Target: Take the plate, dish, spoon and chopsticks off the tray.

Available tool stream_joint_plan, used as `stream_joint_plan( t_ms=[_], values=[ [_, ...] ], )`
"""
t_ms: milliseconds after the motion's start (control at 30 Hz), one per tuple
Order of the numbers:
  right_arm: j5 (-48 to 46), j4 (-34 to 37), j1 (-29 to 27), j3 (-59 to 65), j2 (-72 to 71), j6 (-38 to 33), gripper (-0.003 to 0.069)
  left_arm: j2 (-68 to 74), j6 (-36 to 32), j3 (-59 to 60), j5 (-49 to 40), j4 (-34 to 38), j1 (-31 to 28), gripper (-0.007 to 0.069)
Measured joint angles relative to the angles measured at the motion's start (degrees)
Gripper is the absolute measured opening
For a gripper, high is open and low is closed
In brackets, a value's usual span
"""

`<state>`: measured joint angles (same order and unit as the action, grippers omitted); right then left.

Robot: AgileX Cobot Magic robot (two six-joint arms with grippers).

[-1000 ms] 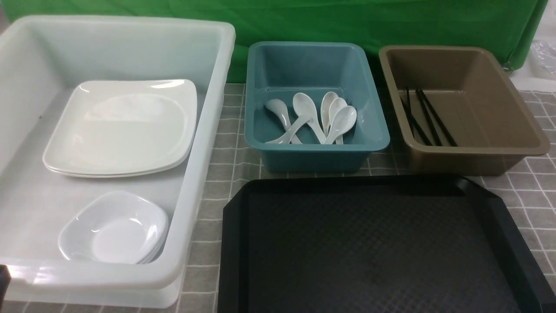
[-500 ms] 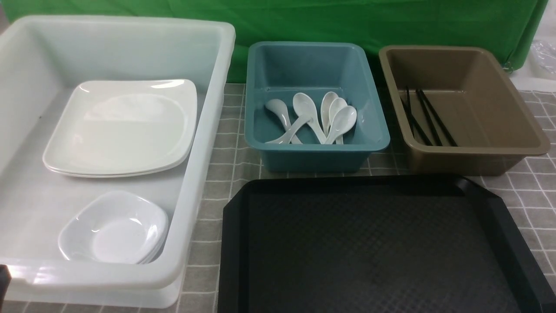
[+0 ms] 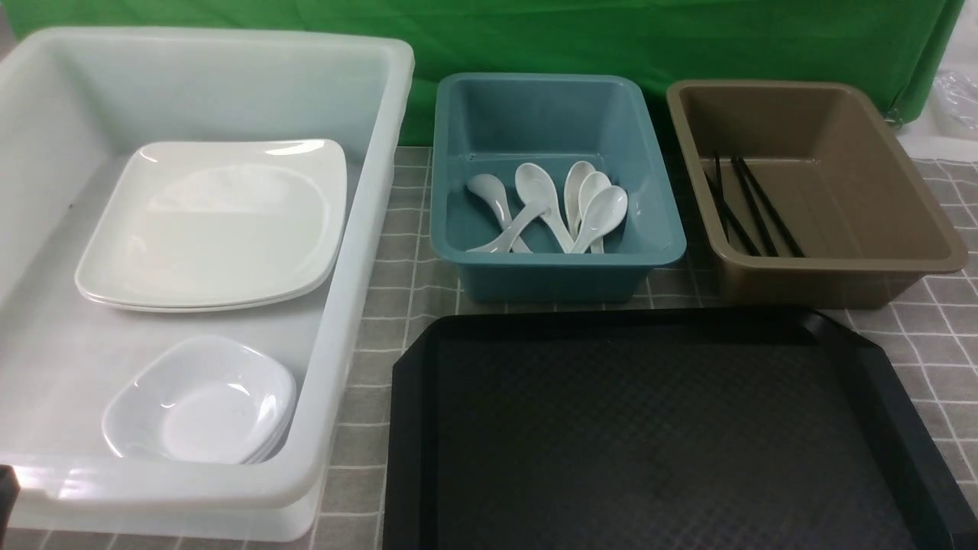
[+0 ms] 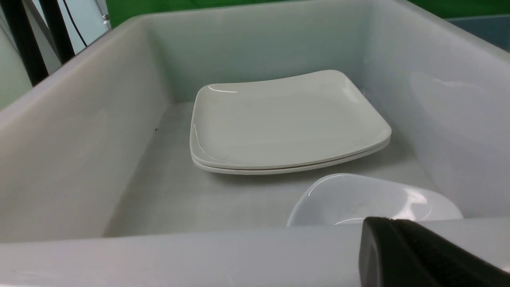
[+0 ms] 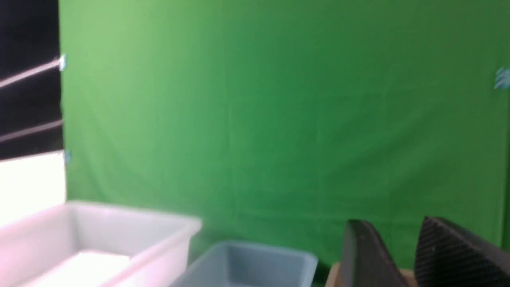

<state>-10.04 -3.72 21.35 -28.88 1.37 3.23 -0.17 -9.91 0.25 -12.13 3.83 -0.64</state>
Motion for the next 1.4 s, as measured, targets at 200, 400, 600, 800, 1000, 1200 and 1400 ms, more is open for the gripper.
stream_joint_plan(
  t_ms=[200, 400, 600, 800, 1000, 1200, 1400],
  values=[
    [-0.43, 7.26, 0.00, 3.74, 0.20, -7.37, 0.0239, 0.00, -0.54, 0.00, 0.00, 0.00, 0.00, 0.0021],
    [-0.26, 7.89, -2.63, 12.35, -1.25, -10.99, 0.0239, 0.00, -0.54, 0.00, 0.02, 0.00, 0.00, 0.0021],
    [0.37, 7.94, -15.95, 25.99, -1.31, -16.53, 0.0239, 0.00, -0.59, 0.00, 0.07, 0.00, 0.00, 0.0021],
    [-4.69, 7.45, -23.34, 29.34, -1.31, -16.54, 0.0239, 0.00, -0.59, 0.07, 0.24, 0.00, -0.01, 0.0021],
    [-4.69, 7.34, -23.48, 29.34, -1.31, -15.64, 0.0239, 0.00, -0.59, 0.07, 0.24, 0.00, -0.01, 0.0021],
    [-4.69, 7.31, -23.48, 29.34, -1.31, -14.85, 0.0239, 0.00, -0.59, 0.07, 0.24, -0.05, -0.01, 0.0021],
    [-4.69, 7.31, -23.48, 29.34, -1.31, -14.80, 0.0239, 0.00, -0.54, 0.07, 0.24, -0.05, -0.01, 0.0021]
  ],
)
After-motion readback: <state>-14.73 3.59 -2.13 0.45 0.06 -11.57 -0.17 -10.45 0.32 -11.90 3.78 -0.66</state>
